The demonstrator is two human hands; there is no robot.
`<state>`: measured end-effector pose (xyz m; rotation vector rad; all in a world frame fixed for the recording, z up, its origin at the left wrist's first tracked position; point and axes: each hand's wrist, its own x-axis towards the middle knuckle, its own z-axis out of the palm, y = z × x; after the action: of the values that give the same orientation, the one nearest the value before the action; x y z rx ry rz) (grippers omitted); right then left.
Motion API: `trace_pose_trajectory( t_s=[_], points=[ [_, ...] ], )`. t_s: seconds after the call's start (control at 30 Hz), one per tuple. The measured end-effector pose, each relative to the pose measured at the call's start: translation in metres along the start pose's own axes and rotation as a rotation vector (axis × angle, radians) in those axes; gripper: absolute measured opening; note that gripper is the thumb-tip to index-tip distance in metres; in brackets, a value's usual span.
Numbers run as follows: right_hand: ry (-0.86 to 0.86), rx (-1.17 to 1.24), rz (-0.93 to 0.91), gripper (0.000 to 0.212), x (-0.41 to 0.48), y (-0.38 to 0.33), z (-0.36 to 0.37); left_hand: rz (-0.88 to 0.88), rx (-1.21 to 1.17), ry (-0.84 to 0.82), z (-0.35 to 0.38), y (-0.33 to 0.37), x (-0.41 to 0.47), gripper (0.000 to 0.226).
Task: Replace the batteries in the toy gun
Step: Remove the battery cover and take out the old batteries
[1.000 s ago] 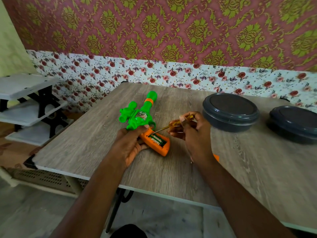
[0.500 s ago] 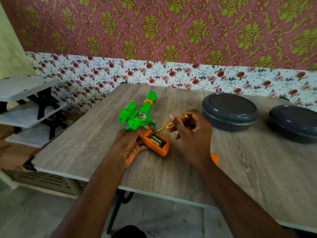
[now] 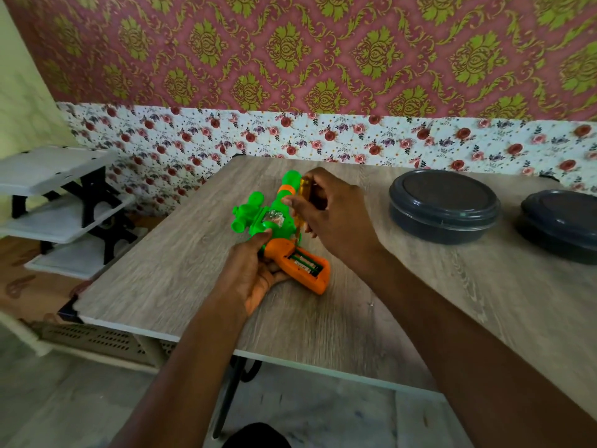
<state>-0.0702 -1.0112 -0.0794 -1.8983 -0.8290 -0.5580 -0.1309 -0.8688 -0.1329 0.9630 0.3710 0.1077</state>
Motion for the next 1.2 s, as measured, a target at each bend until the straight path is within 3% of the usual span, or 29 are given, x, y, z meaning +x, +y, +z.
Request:
trace_pose_trajectory(
  t_s=[0.4,0.9,1.0,1.2],
  points=[
    [-0.350,-0.142,0.020,0.029,0.051,-0.007,0.017,0.004,0.045,0.020,0.001,-0.001,0.001,0.020],
    [-0.504,-0.252,0.200,0.038,0.074,-0.006,0.031,0.001,0.033,0.002,0.001,-0.001,0.001,0.017],
    [-0.510,-0.262,0.206,0.047,0.075,-0.008,0.030,0.005,0.040,0.003,0.002,-0.001,0.001,0.019],
    [-0.499,-0.265,0.186,0.046,0.079,-0.015,0.026,0.026,0.052,0.013,0.003,-0.002,-0.001,0.018]
  ],
)
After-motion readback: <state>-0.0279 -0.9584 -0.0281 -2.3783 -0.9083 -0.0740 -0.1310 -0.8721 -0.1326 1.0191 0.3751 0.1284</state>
